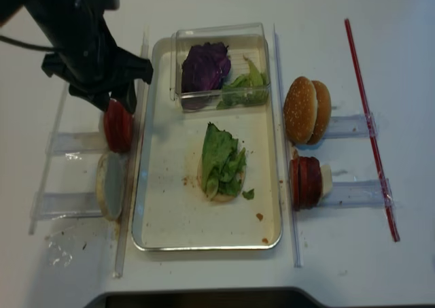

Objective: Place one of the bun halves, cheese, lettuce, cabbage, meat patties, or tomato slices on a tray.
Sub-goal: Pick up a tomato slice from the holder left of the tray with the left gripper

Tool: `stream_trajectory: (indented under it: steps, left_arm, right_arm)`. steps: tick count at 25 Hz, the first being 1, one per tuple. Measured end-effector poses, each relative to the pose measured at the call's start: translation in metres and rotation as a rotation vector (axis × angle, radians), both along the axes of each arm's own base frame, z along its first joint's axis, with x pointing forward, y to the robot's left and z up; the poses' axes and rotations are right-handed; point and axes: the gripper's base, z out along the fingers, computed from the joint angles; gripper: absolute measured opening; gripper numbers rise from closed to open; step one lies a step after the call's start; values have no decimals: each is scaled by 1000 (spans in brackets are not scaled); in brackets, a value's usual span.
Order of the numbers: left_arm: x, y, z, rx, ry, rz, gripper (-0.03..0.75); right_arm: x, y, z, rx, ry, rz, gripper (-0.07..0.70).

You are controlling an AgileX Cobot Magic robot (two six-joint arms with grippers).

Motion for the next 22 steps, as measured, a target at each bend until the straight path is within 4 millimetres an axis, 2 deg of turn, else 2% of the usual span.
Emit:
stream_trajectory:
  steps: [9,22]
  left_arm:
    - [15,-4,-7,1,8,6,358]
    - [31,-8,-41,24,98,25,358]
  right_arm:
    - [0,0,0,1,0,-1,27]
    - [0,0,0,1,0,-1,18]
